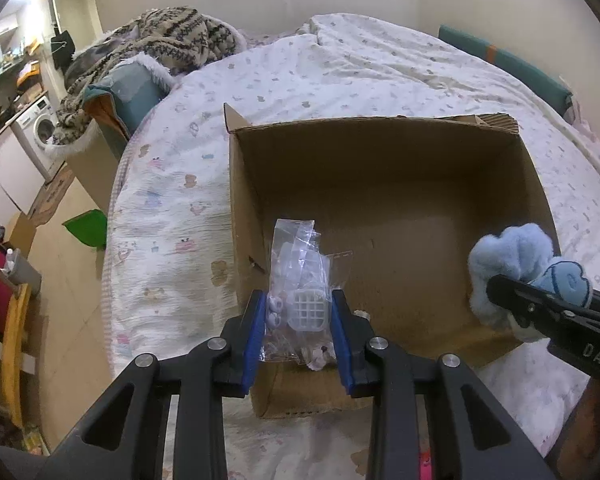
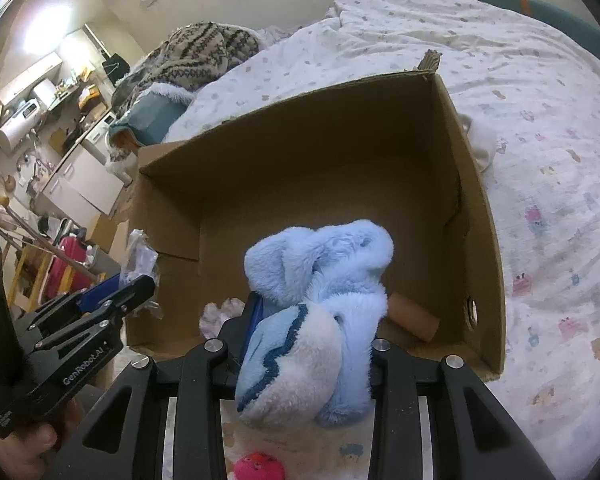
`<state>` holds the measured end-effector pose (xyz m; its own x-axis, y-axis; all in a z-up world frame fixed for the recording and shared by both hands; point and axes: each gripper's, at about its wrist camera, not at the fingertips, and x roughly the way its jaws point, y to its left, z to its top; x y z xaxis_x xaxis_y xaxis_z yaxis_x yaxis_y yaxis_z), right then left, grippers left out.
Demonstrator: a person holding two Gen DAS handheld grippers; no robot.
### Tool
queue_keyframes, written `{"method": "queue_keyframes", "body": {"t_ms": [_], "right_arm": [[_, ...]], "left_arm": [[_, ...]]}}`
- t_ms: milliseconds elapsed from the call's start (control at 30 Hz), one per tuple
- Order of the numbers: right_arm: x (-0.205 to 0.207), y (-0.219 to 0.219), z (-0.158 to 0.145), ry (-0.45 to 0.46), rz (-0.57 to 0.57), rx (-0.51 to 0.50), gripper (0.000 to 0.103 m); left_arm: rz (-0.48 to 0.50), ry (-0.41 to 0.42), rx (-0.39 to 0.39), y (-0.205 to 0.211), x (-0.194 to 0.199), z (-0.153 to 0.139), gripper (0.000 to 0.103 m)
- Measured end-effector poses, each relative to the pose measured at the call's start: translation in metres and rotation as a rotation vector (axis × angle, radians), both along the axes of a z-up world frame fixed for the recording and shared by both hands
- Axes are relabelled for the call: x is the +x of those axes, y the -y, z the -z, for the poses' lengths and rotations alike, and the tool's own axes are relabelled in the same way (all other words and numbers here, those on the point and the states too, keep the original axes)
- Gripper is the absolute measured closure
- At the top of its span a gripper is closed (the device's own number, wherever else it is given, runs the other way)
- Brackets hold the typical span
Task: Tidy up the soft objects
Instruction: 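Lower the plastic bag and plush into the box and open both tools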
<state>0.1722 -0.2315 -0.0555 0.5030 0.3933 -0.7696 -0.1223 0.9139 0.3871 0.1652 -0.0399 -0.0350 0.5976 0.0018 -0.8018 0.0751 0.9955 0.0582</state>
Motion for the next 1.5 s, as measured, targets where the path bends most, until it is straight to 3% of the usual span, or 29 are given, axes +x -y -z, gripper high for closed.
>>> {"method": "queue_keyframes", "body": {"t_ms": [200, 300, 467, 933, 1000, 1133, 1200, 1300, 1400, 1467, 1500], "right_arm": [[0.003, -0.011, 0.004, 0.000, -0.036, -0.047, 0.065], [-0.001, -0.025, 0.004, 0.033, -0.069, -0.165, 0.064], [-0.001, -0.033, 0.008, 0.028, -0.105, -0.171, 0.063], [-0.001, -0.018, 0.006, 0.030, -0.050, -0.107, 0.055], [0.001, -0.014, 0.006, 0.020, -0.033, -0.081, 0.046], [0.002, -0.002, 0.005, 0.013, 0.007, -0.019, 0.039], [0.004, 0.004, 0.005, 0.011, 0.040, -0.002, 0.029], [0.007, 0.020, 0.007, -0.013, 0.106, 0.076, 0.026], [0.007, 0.033, 0.006, -0.014, 0.159, 0.128, 0.025], [0.007, 0.036, 0.005, -0.008, 0.171, 0.134, 0.025], [0.008, 0.037, 0.005, -0.008, 0.176, 0.133, 0.025]], "left_arm": [[-0.007, -0.019, 0.002, -0.001, 0.002, 0.008, 0.074], [0.003, -0.029, -0.002, 0.001, 0.002, 0.011, 0.074], [0.019, -0.020, 0.024, 0.007, 0.000, 0.013, 0.074], [0.014, -0.033, 0.011, 0.006, 0.002, 0.017, 0.073], [0.013, -0.031, -0.003, 0.005, 0.003, 0.016, 0.073], [0.006, -0.024, -0.019, 0.002, 0.003, 0.013, 0.073], [0.007, -0.018, -0.025, 0.002, 0.003, 0.012, 0.073], [0.022, -0.021, -0.029, 0.004, 0.002, 0.013, 0.071], [0.032, -0.019, -0.033, 0.007, 0.001, 0.012, 0.063], [0.039, -0.017, -0.050, 0.007, 0.001, 0.010, 0.043], [0.036, -0.012, -0.058, 0.006, 0.000, 0.008, 0.039]]}}
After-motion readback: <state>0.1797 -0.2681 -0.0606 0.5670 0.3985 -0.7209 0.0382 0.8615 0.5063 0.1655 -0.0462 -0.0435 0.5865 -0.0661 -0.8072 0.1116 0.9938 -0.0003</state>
